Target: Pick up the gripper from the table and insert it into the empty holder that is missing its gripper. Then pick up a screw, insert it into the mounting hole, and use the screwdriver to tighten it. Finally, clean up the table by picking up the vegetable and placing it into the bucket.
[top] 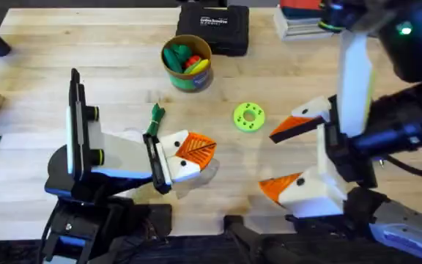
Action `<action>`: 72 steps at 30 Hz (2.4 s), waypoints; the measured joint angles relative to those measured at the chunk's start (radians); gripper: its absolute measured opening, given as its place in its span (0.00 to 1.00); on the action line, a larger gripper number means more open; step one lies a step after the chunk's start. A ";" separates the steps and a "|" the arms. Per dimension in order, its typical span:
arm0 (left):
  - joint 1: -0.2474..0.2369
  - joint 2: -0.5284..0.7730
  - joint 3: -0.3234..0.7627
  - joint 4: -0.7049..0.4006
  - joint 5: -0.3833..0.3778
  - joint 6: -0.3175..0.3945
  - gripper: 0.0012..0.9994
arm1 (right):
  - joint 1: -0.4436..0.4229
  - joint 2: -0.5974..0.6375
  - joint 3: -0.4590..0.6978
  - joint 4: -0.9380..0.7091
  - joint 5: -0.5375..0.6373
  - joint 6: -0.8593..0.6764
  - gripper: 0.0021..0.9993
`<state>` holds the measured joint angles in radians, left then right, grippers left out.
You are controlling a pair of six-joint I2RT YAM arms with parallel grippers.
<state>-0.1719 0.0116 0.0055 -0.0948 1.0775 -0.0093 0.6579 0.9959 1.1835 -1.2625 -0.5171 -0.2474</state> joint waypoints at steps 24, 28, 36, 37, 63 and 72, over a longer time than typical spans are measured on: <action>-0.001 0.000 0.000 0.000 0.000 0.000 0.00 | -0.852 0.172 -0.001 0.125 0.508 0.066 0.99; -0.001 0.000 0.000 0.000 -0.001 0.000 0.00 | -1.005 0.240 -0.001 0.190 0.528 -0.047 0.99; -0.001 0.000 0.000 0.000 -0.005 0.000 0.00 | -1.167 0.406 -0.001 0.191 0.540 -0.171 0.99; -0.001 0.000 0.000 0.000 -0.005 0.000 0.00 | -1.179 0.426 -0.001 0.192 0.539 -0.183 0.99; -0.001 0.000 0.000 0.000 -0.005 0.000 0.00 | -1.210 0.799 -0.001 0.366 0.549 -0.239 0.99; -0.001 0.000 0.000 0.000 -0.005 0.000 0.00 | -1.219 0.800 0.000 0.402 0.565 -0.241 0.42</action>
<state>-0.1726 0.0116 0.0055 -0.0944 1.0729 -0.0090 -0.5610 1.7958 1.1831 -0.8607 0.0475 -0.4884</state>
